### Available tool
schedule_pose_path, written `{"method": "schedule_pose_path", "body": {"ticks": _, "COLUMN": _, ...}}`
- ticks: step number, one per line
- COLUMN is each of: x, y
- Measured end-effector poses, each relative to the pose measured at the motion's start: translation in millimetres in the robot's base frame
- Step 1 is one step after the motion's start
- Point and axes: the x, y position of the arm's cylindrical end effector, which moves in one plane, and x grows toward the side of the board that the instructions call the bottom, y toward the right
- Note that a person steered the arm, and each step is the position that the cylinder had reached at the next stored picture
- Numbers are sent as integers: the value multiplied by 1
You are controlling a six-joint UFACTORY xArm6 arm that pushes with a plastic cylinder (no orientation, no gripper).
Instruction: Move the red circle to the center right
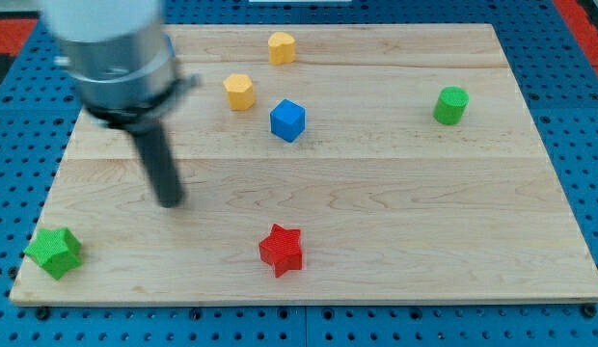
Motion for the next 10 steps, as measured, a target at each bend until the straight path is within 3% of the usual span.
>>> {"method": "schedule_pose_path", "body": {"ticks": 2, "x": -90, "y": -114}}
{"method": "schedule_pose_path", "body": {"ticks": 3, "x": -109, "y": -21}}
{"method": "schedule_pose_path", "body": {"ticks": 4, "x": -51, "y": 101}}
{"method": "schedule_pose_path", "body": {"ticks": 6, "x": -4, "y": 120}}
{"method": "schedule_pose_path", "body": {"ticks": 8, "x": -4, "y": 275}}
{"method": "schedule_pose_path", "body": {"ticks": 10, "x": -2, "y": 349}}
